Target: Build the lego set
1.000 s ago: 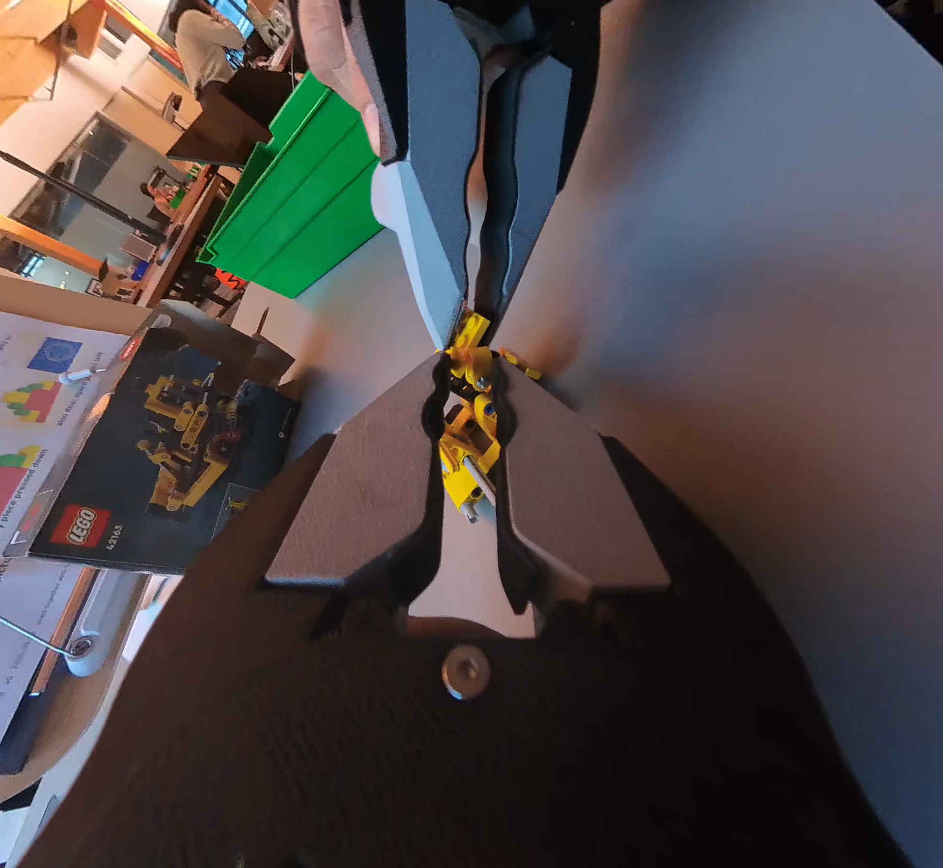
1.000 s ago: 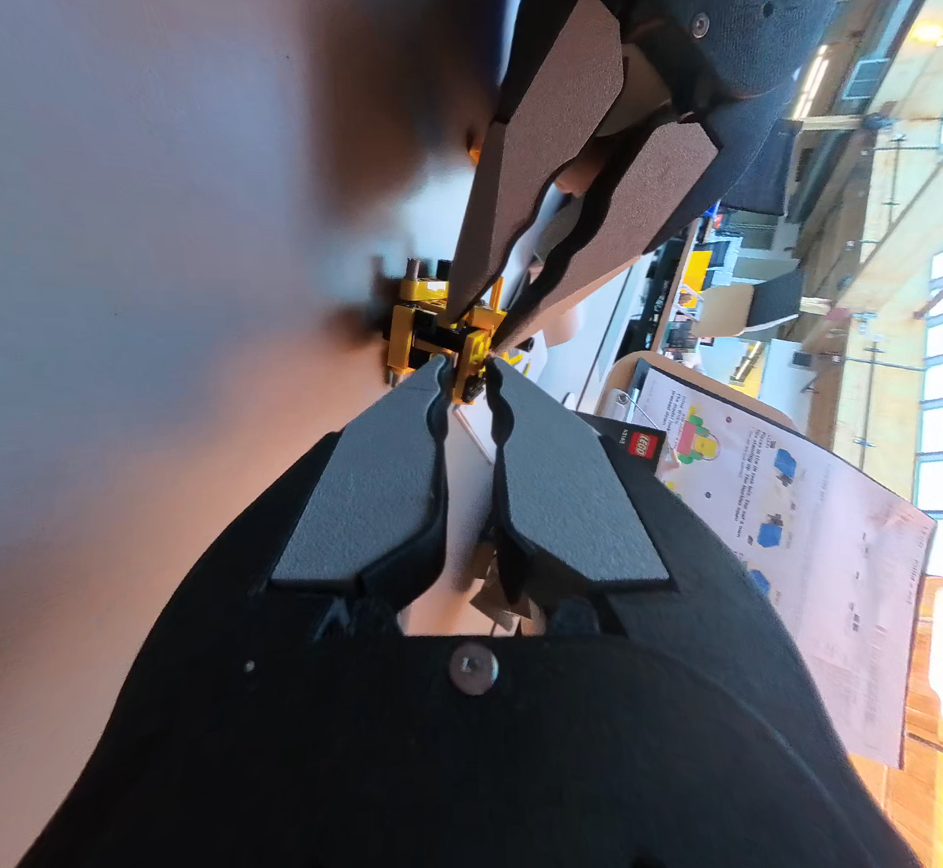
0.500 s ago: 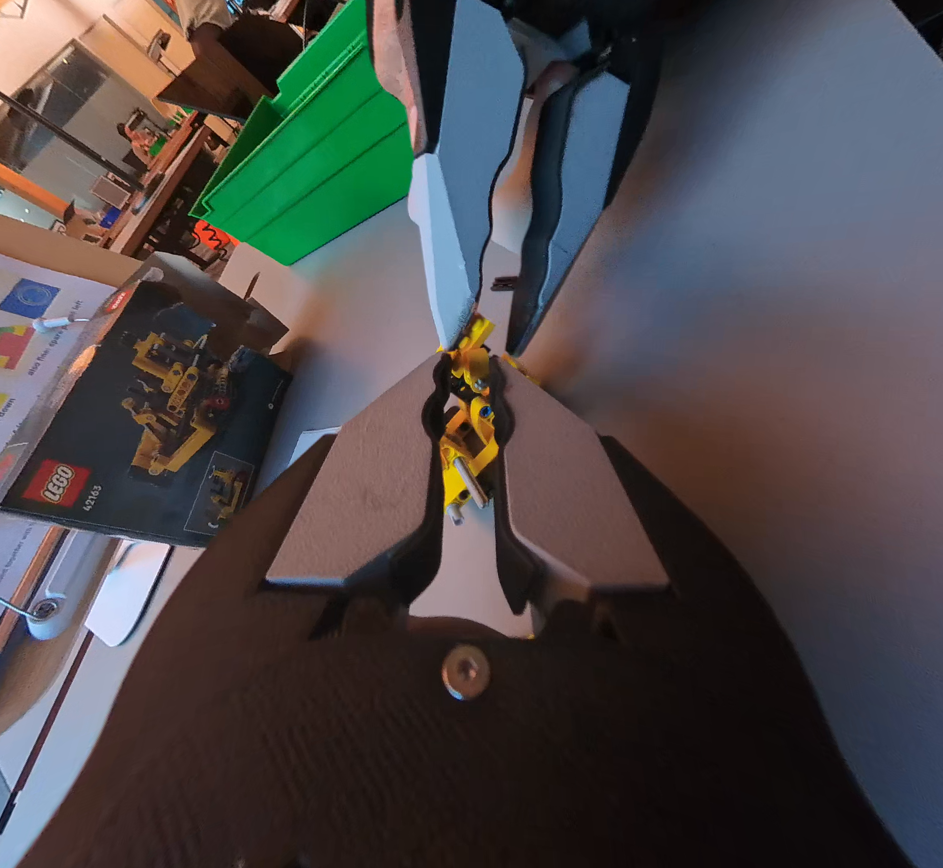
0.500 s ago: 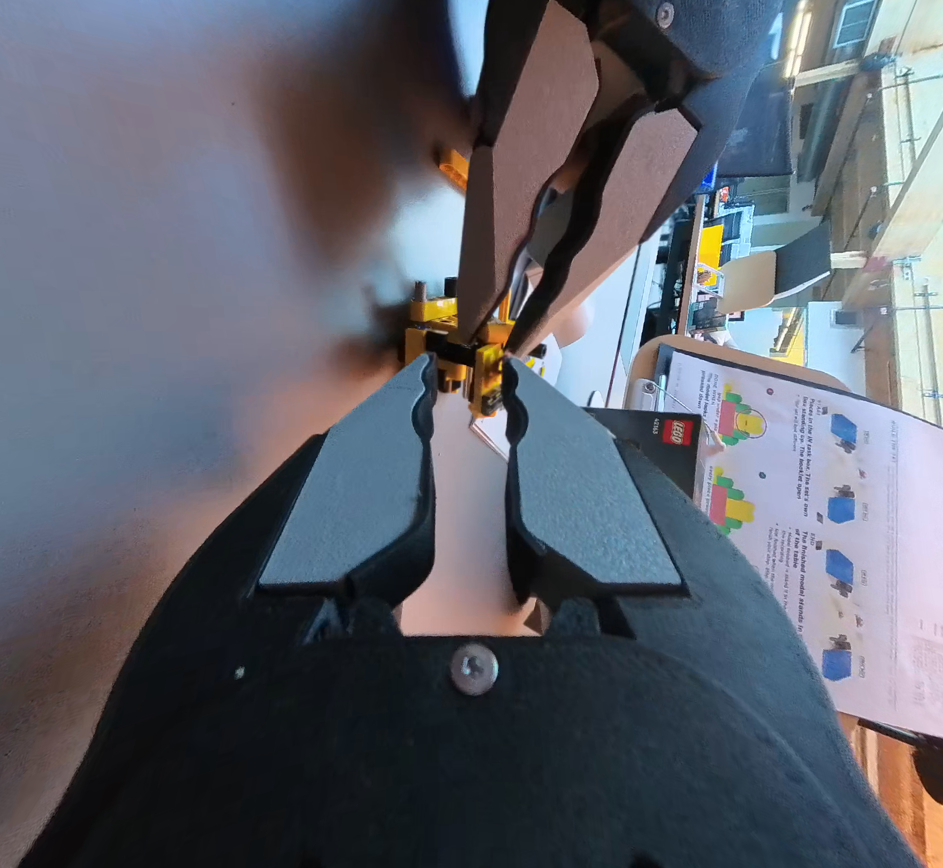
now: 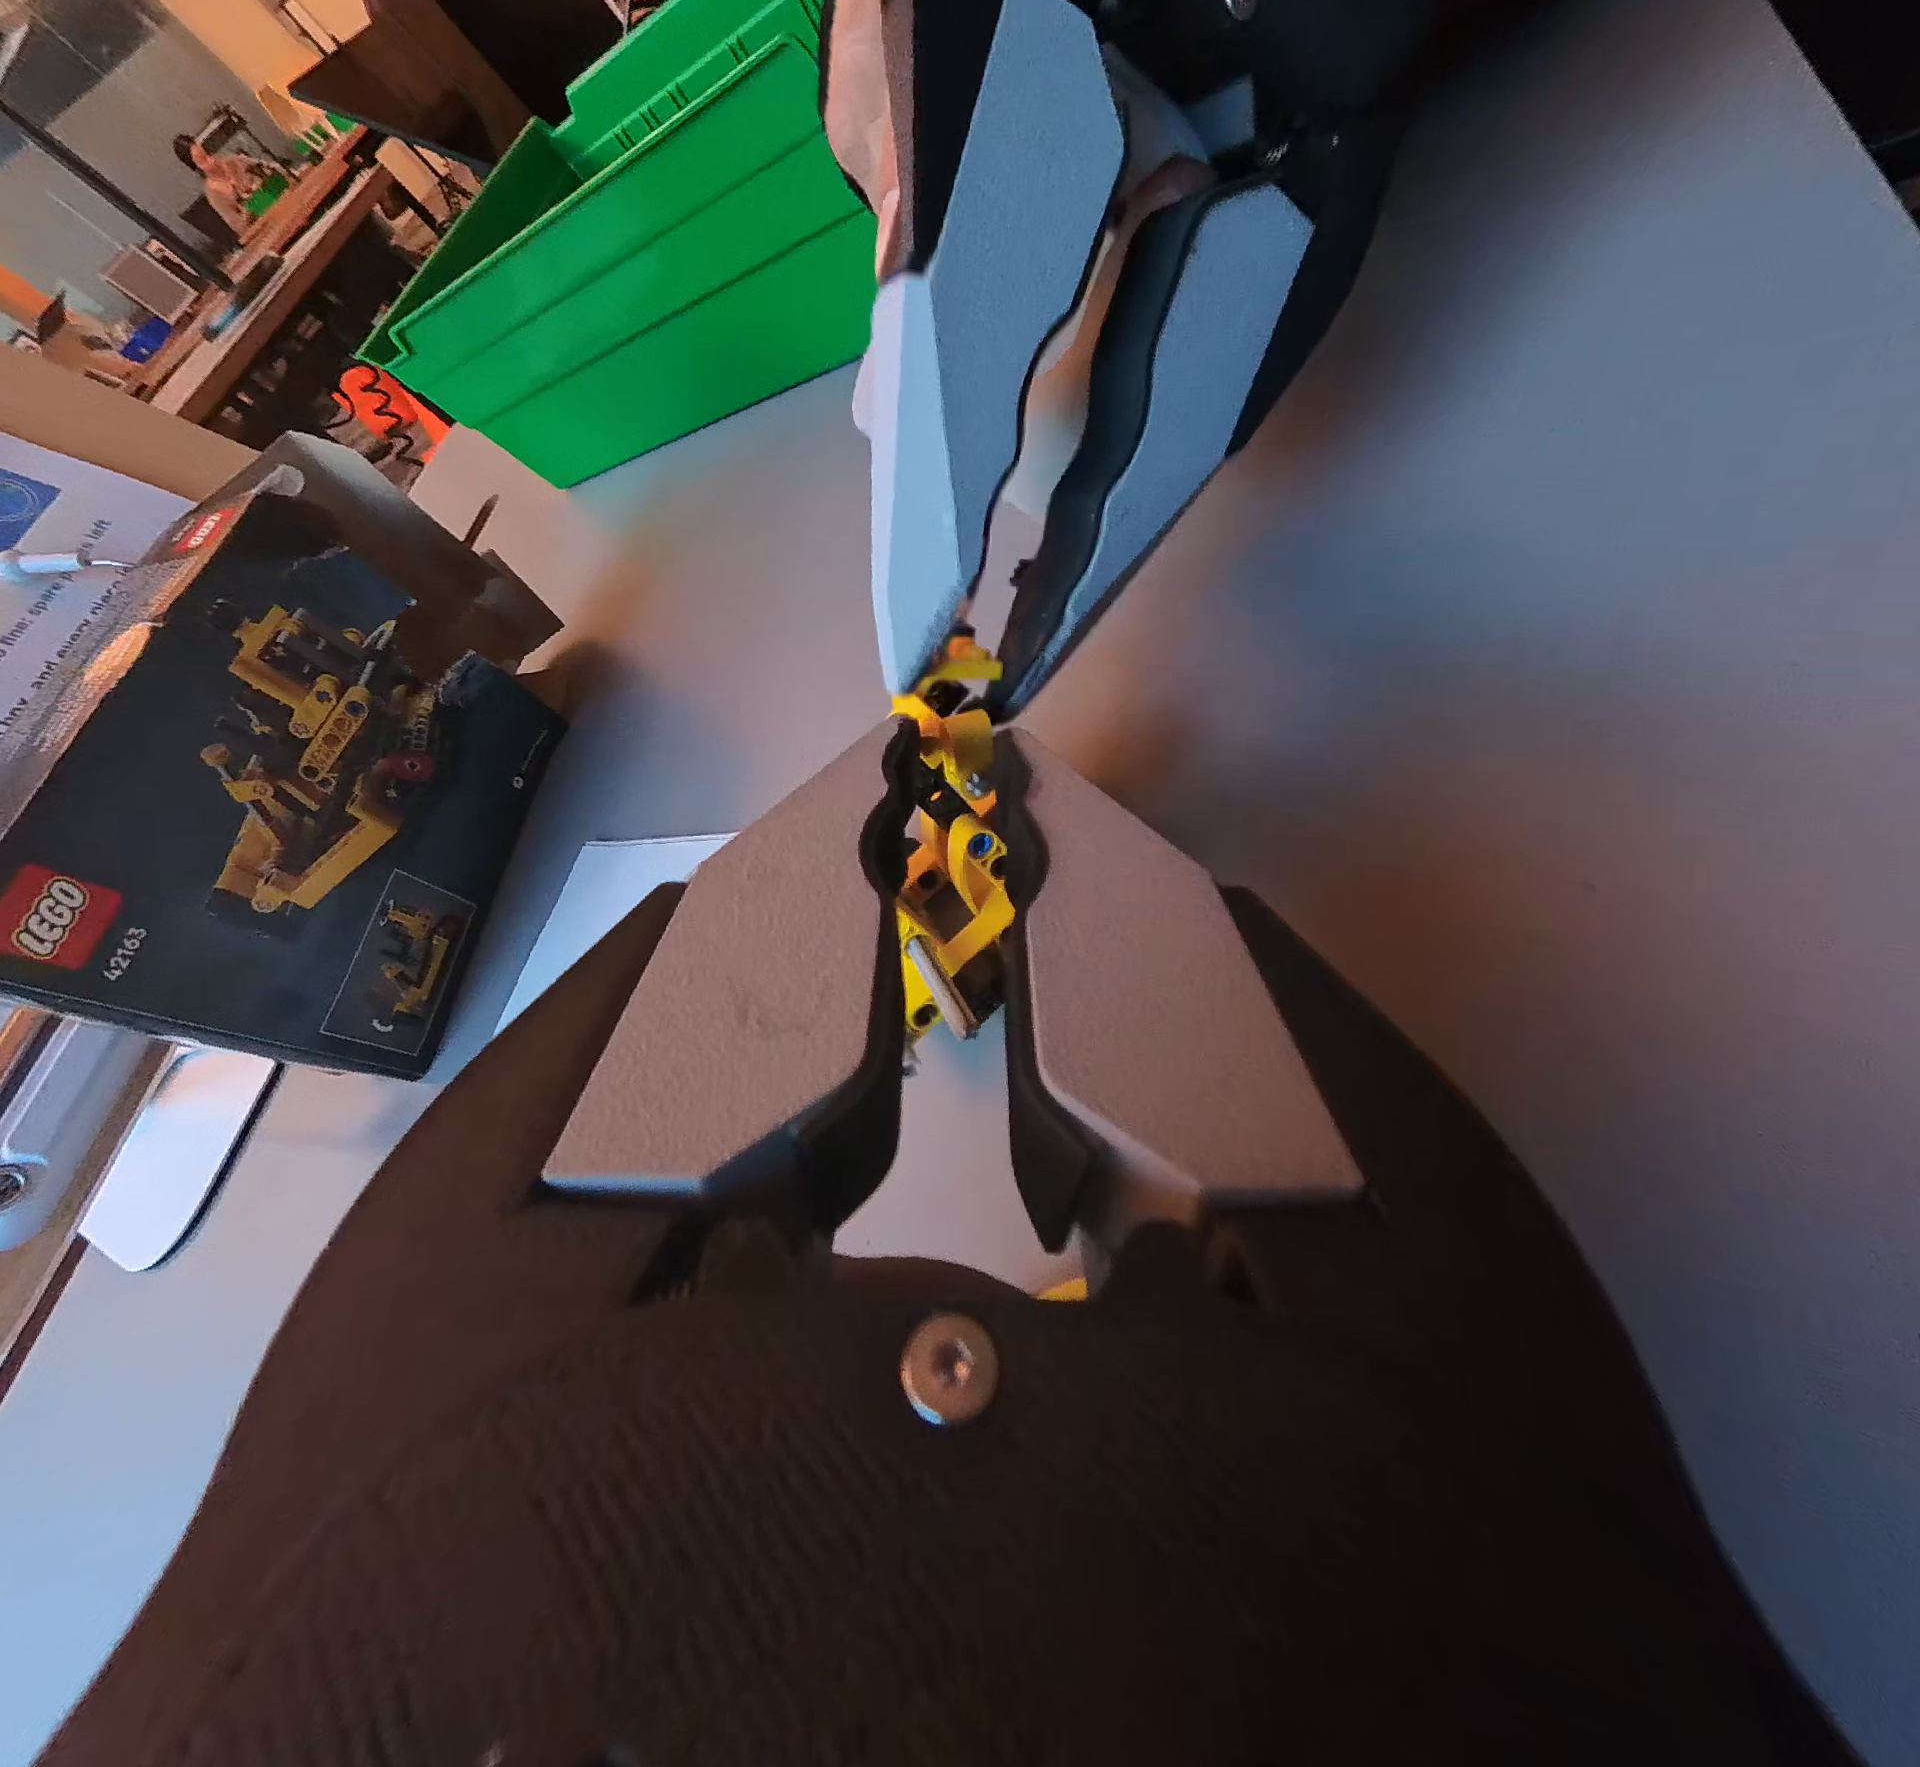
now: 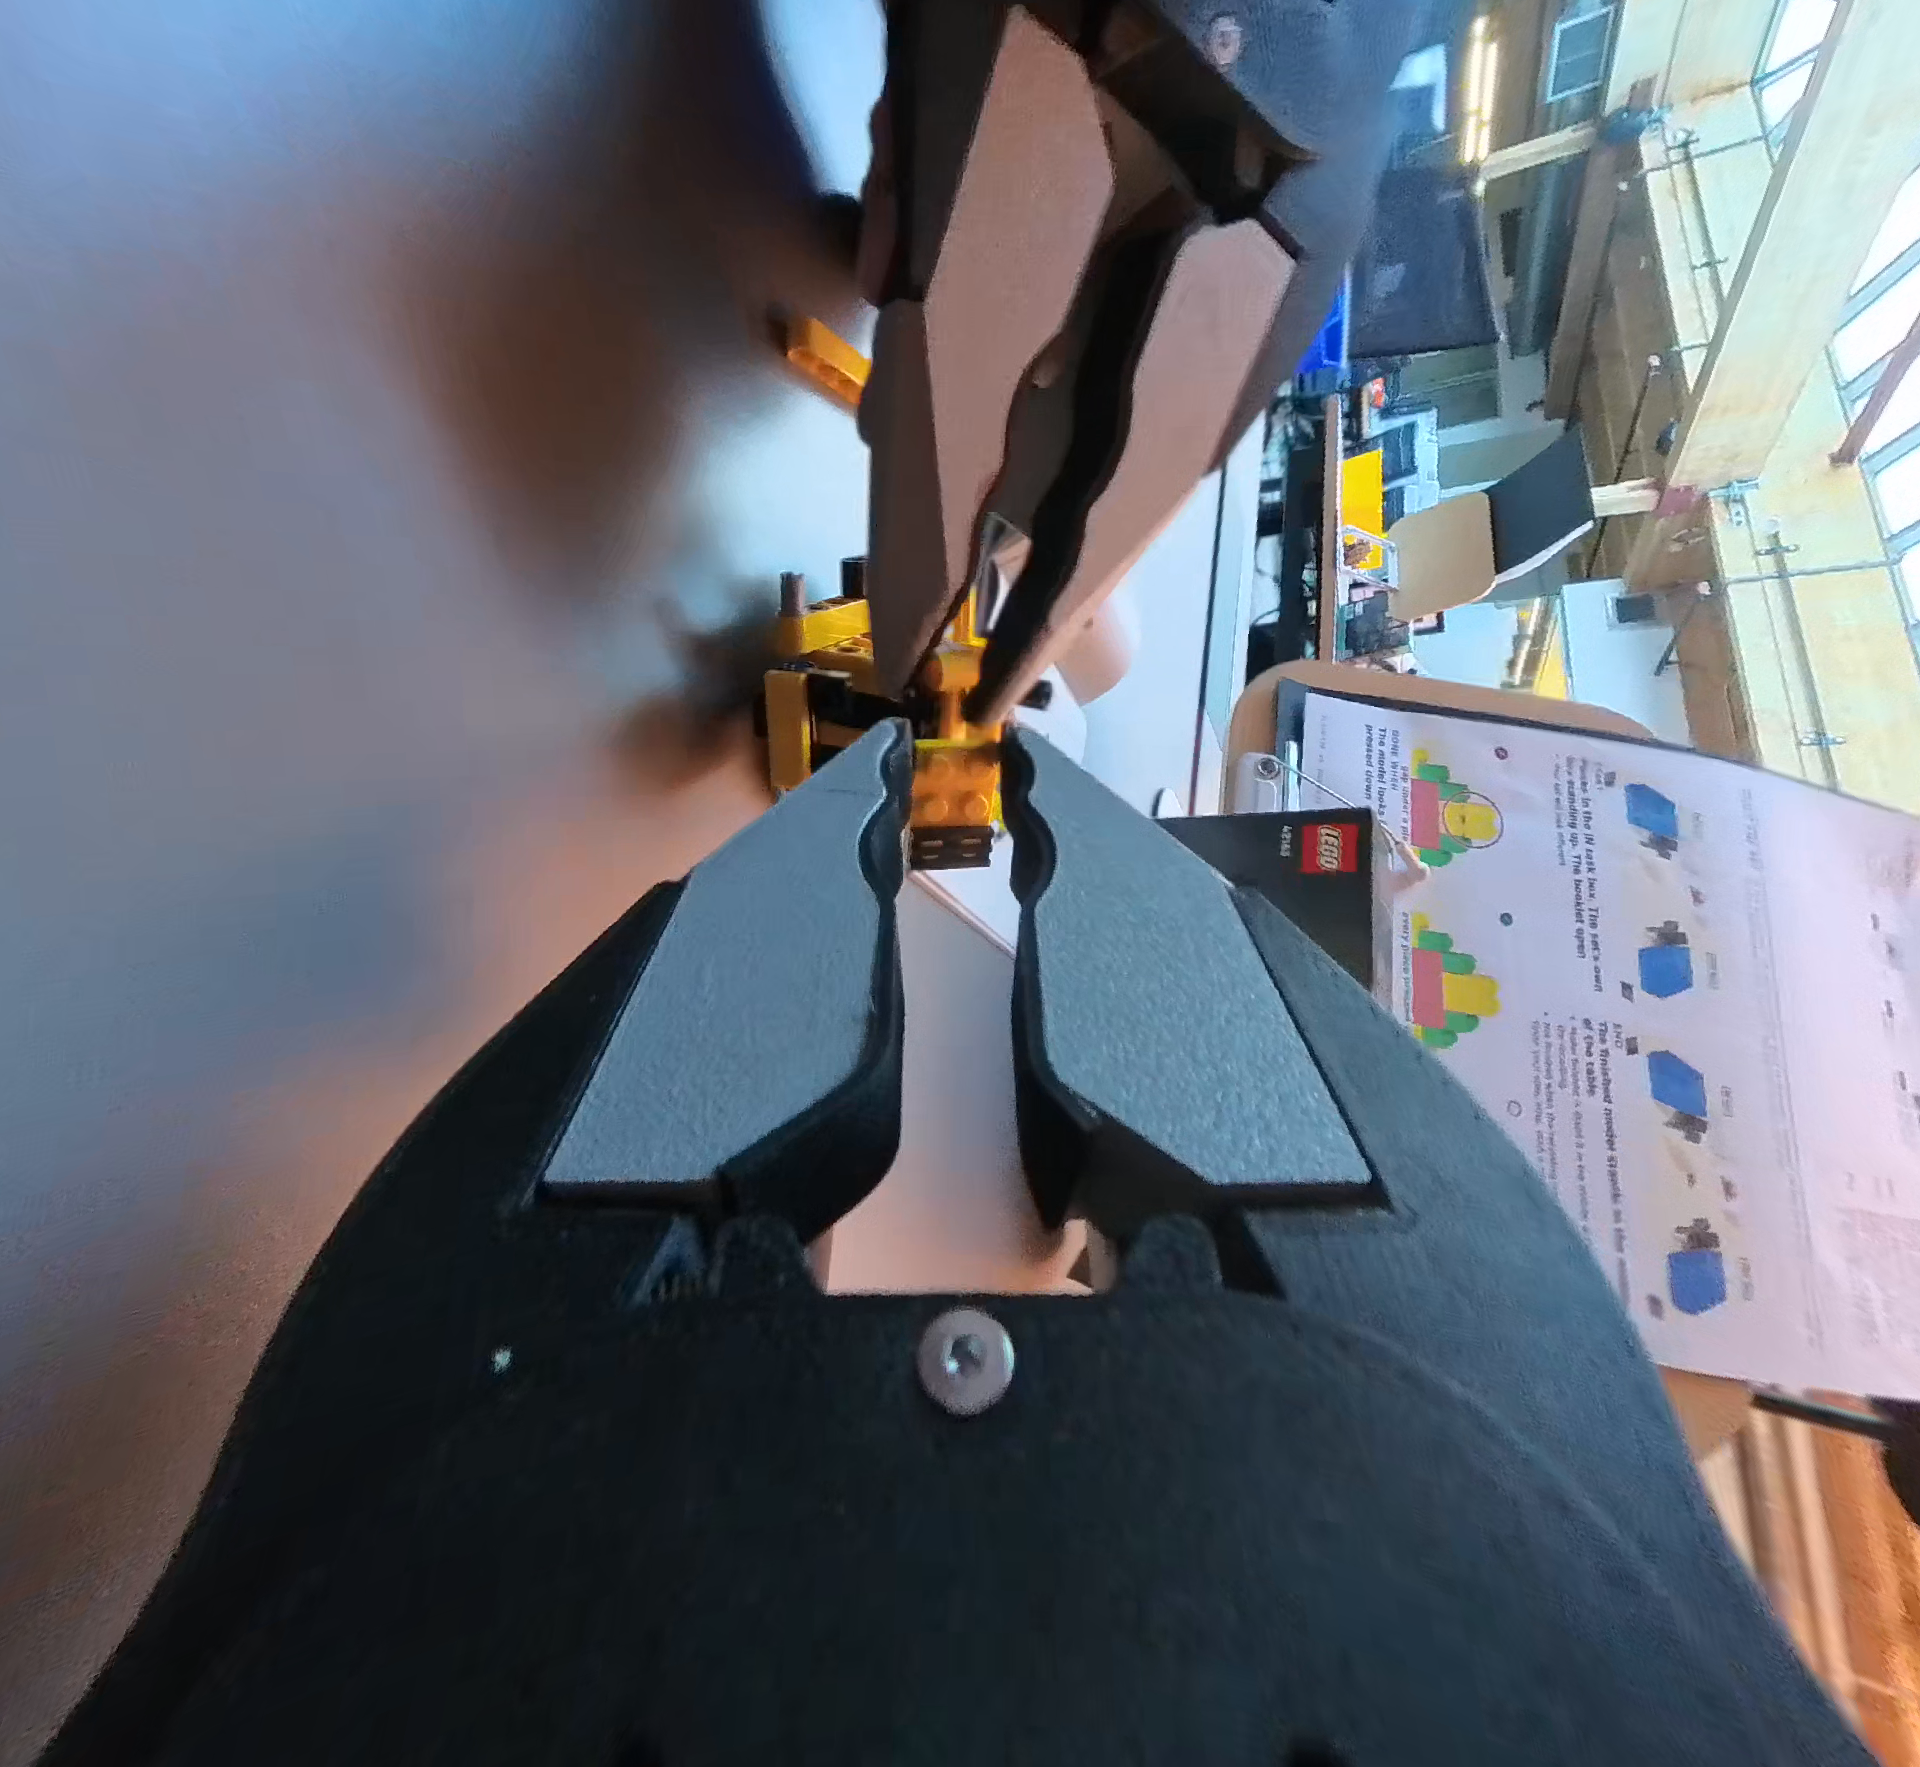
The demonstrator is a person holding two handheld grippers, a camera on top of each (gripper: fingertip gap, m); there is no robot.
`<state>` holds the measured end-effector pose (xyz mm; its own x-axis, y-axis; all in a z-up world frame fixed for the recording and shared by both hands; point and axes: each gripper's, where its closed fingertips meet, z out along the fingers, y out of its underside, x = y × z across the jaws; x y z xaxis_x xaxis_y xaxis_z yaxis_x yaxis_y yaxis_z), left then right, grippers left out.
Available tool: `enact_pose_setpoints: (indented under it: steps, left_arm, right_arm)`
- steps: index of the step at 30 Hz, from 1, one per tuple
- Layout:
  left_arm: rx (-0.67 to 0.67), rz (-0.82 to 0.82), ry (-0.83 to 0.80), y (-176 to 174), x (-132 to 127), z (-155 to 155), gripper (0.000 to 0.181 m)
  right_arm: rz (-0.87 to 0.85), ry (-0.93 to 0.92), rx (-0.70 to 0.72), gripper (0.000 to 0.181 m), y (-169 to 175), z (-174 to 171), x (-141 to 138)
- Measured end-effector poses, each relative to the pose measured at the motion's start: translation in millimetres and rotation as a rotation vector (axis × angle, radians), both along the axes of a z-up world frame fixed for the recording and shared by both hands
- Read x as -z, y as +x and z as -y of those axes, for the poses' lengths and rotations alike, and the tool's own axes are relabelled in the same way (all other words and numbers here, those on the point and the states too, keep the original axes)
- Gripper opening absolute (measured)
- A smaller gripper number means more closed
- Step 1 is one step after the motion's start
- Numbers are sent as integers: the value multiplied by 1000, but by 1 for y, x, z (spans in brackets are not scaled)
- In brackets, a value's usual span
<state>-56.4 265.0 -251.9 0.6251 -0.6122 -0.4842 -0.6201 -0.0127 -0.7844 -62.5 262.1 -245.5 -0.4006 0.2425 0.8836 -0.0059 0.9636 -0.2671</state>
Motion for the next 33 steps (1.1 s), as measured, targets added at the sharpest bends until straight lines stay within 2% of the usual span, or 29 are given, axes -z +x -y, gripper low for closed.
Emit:
enact_pose_setpoints:
  steps: [2,6,10,13,21,23,33]
  left_arm:
    - [-5,2,4,-1,-1,0,11]
    - [-5,-7,8,-1,0,0,11]
    - [-5,-23,14,0,1,0,11]
    - [-7,-24,13,0,1,0,11]
    - [-14,-28,12,-1,2,-1,11]
    - [-12,-32,14,-1,2,-1,11]
    - [-11,-45,19,0,3,0,11]
  right_arm:
    - [10,-66,7,13,7,-7,-9]
    - [137,-277,31,13,30,-28,-17]
    - [282,-382,53,13,51,-44,-6]
    - [375,-429,32,13,62,-41,4]
    - [495,-394,-29,15,57,-2,34]
    - [516,-377,-12,23,55,-1,43]
    - [563,-465,20,24,62,-11,41]
